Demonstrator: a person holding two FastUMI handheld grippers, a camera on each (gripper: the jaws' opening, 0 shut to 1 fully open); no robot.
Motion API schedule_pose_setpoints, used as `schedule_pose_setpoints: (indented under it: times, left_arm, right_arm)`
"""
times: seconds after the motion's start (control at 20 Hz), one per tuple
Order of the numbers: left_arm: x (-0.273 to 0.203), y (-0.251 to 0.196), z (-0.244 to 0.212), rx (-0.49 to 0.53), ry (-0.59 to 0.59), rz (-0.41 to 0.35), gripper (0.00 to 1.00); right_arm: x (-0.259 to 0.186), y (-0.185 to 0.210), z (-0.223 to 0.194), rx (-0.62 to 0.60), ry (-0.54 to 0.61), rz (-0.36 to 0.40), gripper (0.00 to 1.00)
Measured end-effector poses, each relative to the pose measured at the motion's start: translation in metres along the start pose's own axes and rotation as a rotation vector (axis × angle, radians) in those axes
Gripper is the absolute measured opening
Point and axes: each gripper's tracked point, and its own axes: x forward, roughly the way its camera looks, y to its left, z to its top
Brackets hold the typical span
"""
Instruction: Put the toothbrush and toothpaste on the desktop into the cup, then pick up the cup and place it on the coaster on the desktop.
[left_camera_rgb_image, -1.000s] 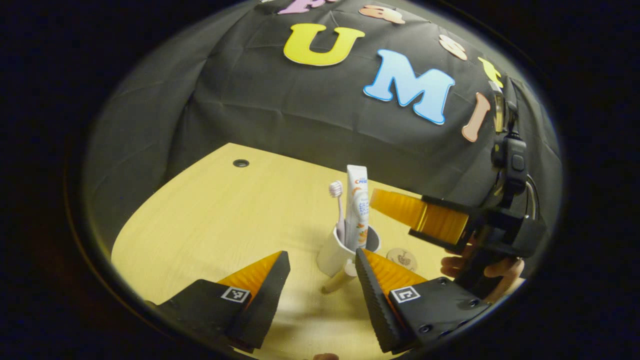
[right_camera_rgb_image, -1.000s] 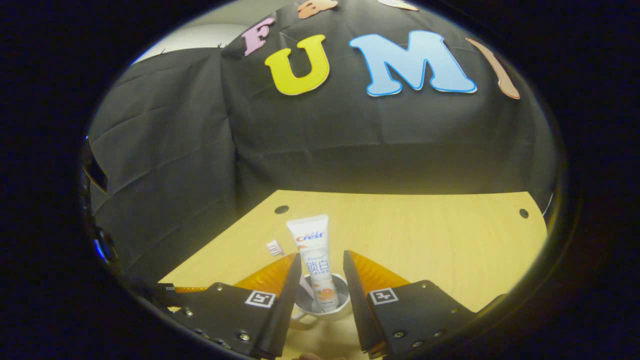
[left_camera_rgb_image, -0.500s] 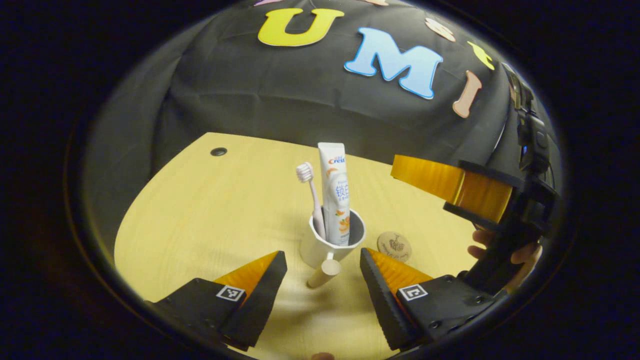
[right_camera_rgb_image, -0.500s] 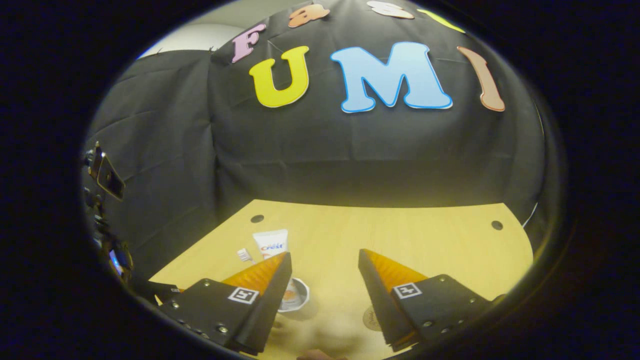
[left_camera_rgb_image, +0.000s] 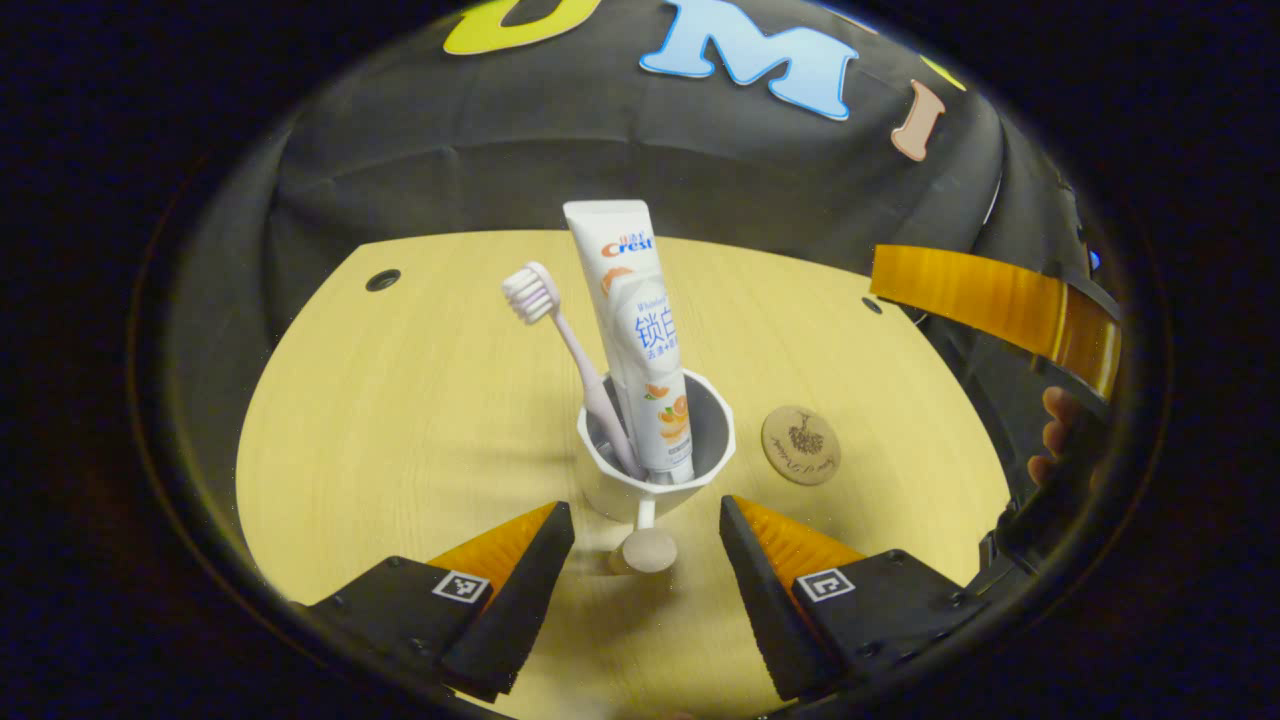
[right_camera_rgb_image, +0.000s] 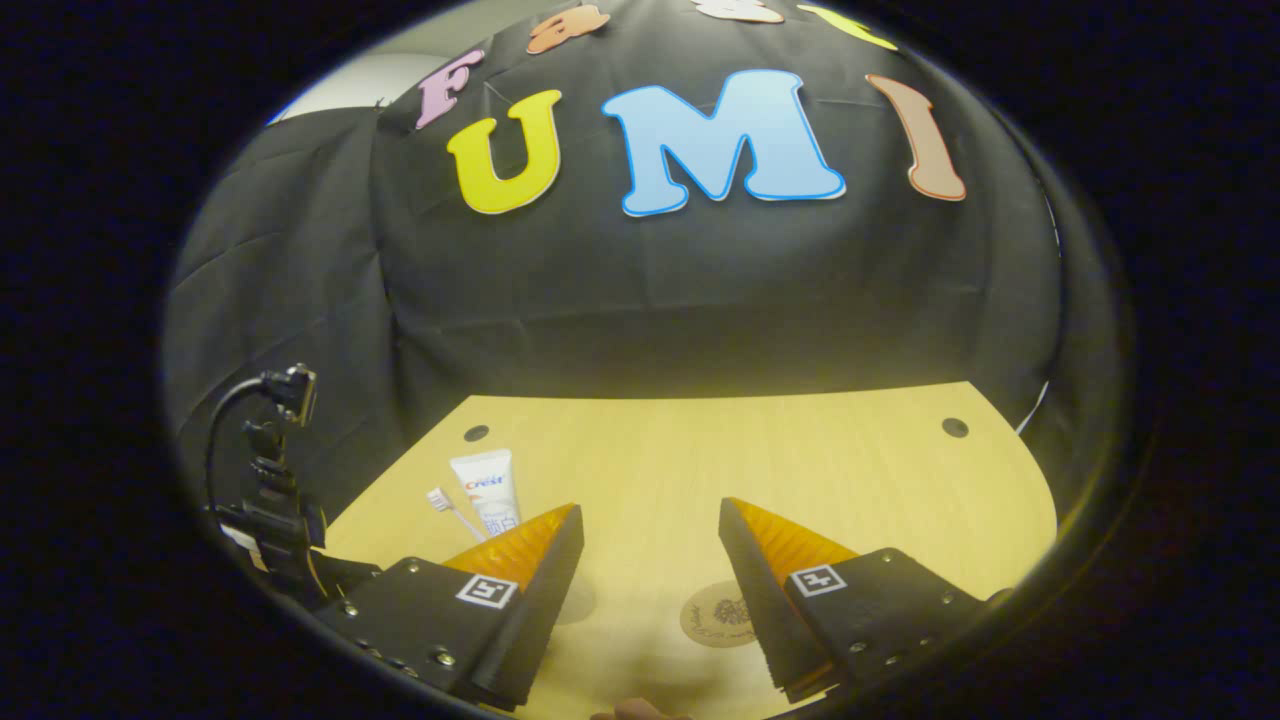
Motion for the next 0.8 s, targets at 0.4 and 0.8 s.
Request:
schedule_pose_setpoints:
  times: [0.4,0.8]
  left_arm:
    - [0.030,0.005,-0.017,-0.030,0.145,-0.001,0.89]
    - [0.048,0.004,-0.033,-0.054,0.208,0.026,0.47]
  right_arm:
    - [-0.012,-0.027,-0.025,0.063,0.070,-0.049,0.84]
    - [-0.026,-0.051,-0.033,0.091,0.083,-0.107,0.83]
